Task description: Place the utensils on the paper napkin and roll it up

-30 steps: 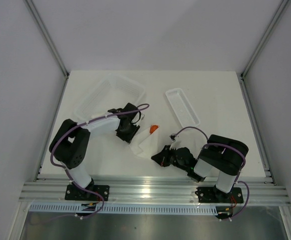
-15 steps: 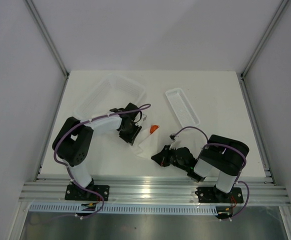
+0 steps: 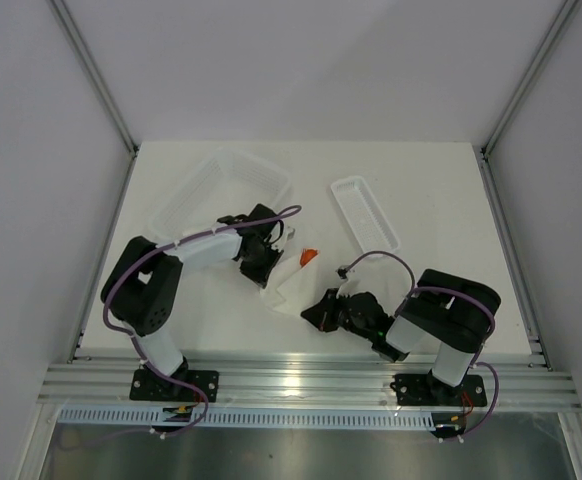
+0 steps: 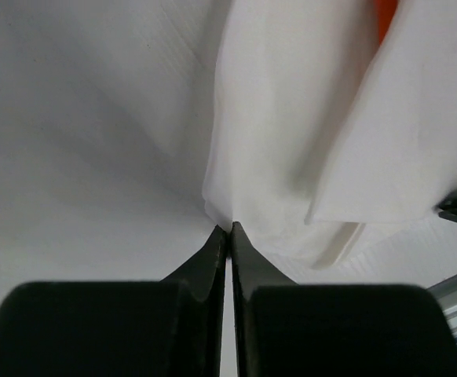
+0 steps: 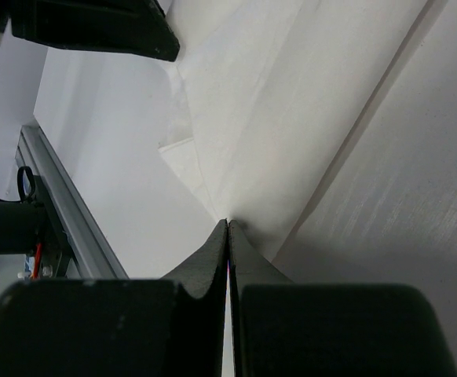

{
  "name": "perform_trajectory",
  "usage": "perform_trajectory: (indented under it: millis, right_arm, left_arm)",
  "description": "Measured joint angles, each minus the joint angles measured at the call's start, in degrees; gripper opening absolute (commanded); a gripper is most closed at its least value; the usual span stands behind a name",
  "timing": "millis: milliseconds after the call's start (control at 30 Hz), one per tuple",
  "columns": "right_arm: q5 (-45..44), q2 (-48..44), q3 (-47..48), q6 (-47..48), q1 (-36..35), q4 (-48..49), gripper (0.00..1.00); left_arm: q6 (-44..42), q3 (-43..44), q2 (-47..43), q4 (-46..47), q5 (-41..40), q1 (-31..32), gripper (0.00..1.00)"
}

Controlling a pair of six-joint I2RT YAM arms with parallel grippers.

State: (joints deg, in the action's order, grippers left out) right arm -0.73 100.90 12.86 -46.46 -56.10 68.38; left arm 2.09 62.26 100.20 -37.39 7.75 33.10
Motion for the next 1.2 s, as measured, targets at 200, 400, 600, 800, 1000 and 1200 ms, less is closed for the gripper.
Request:
perform_trajectory:
  millis: [200,400,600,800,1000,1200]
  right_arm:
    - [0.02,-0.31,1.2,0.2,0.0,-1.88,0.0]
    - [0.17,-1.49,1.86,0.48,0.07,-4.57,0.0]
    - [1.09,-1.81,3.15,0.63,0.79,-6.93,0.0]
    - [1.97,-1.92,3.93,0.63,1.22,-8.22,0.0]
    - [2.8,-2.69,4.87,0.68,1.6,-10.8,0.0]
    - [3.15,-4.0,5.64,1.27,1.86,-14.08,0.0]
  left_arm:
    - [-0.02,0.0,-2.4,-0.09,1.7,1.36,0.01]
    - [-0.04,0.0,-3.1,-0.57,3.13,2.78,0.01]
    - [0.0,1.2,-4.11,-1.53,5.66,4.39,0.01]
    - [0.74,3.63,-4.35,-2.27,9.07,4.7,0.01]
    - [2.51,4.44,-4.35,-2.4,13.86,4.7,0.01]
    - [5.11,4.52,-3.89,-1.75,19.43,4.72,0.01]
